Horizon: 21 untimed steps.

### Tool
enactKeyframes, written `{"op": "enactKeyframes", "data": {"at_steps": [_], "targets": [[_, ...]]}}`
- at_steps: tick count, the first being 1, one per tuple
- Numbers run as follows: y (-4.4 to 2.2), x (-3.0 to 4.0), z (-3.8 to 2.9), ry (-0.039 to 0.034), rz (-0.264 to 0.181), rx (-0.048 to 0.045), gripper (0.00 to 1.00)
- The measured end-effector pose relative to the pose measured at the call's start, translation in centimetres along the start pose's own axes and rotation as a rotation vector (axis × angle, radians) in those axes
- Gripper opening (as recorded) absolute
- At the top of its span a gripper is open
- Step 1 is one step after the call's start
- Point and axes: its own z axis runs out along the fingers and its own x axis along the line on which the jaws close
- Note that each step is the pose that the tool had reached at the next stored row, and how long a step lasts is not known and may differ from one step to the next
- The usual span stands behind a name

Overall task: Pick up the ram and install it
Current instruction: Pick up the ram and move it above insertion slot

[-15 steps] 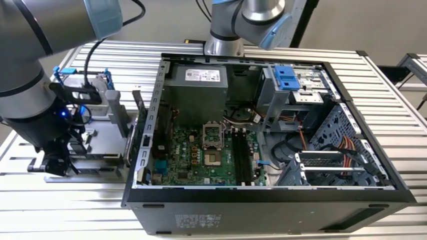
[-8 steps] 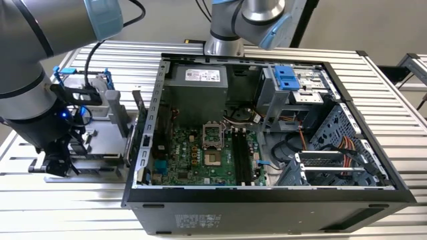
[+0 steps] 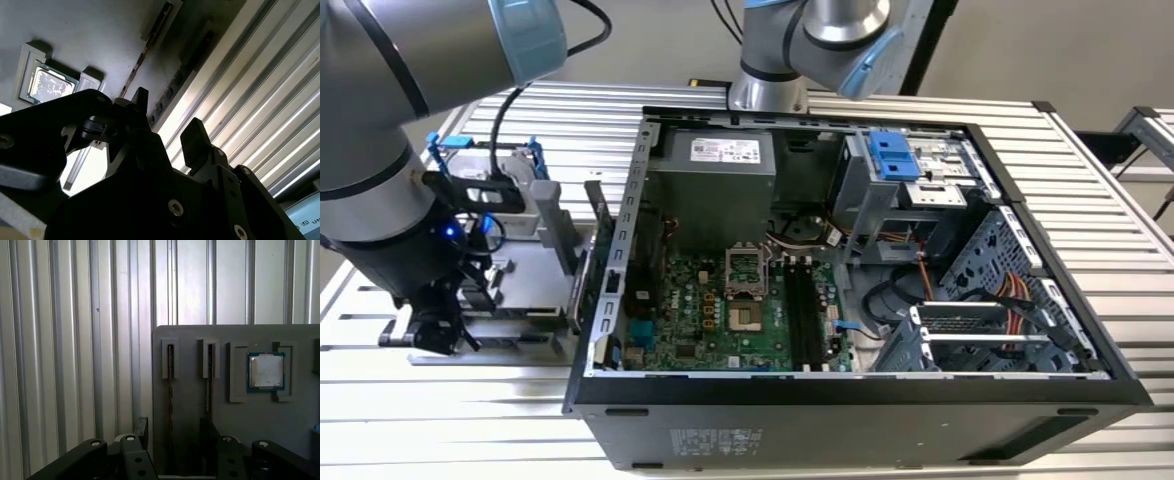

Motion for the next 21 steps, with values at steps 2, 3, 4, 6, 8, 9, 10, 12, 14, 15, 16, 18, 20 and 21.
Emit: {"op": "enactKeyframes", "data": {"at_steps": [2, 3, 4, 6, 8, 9, 10, 12, 14, 15, 16, 18, 20, 21], "targets": [[0.00, 0.00, 0.05, 0.0000, 0.000, -0.0001, 1.00], [0.00, 0.00, 0.09, 0.0000, 0.000, 0.0000, 1.00], [0.00, 0.00, 0.13, -0.0001, 0.000, 0.0000, 1.00], [0.00, -0.01, 0.23, -0.0001, 0.000, 0.0001, 1.00], [0.00, 0.00, 0.34, 0.0000, 0.000, 0.0000, 1.00], [0.01, 0.01, 0.39, 0.0001, 0.000, -0.0001, 1.00], [0.01, 0.02, 0.46, -0.0001, 0.000, 0.0000, 1.00], [-0.02, 0.03, 0.60, -0.0002, 0.000, 0.0002, 1.00], [-0.06, 0.04, 0.74, -0.0001, 0.001, 0.0001, 1.00], [-0.07, 0.04, 0.82, 0.0000, 0.001, 0.0000, 1.00], [-0.09, 0.04, 0.91, -0.0001, 0.002, 0.0000, 1.00], [-0.12, 0.04, 1.06, -0.0001, 0.003, 0.0000, 1.00], [-0.15, 0.04, 1.29, -0.0001, 0.004, 0.0000, 1.00], [-0.16, 0.04, 1.37, 0.0000, 0.004, 0.0000, 1.00]]}}
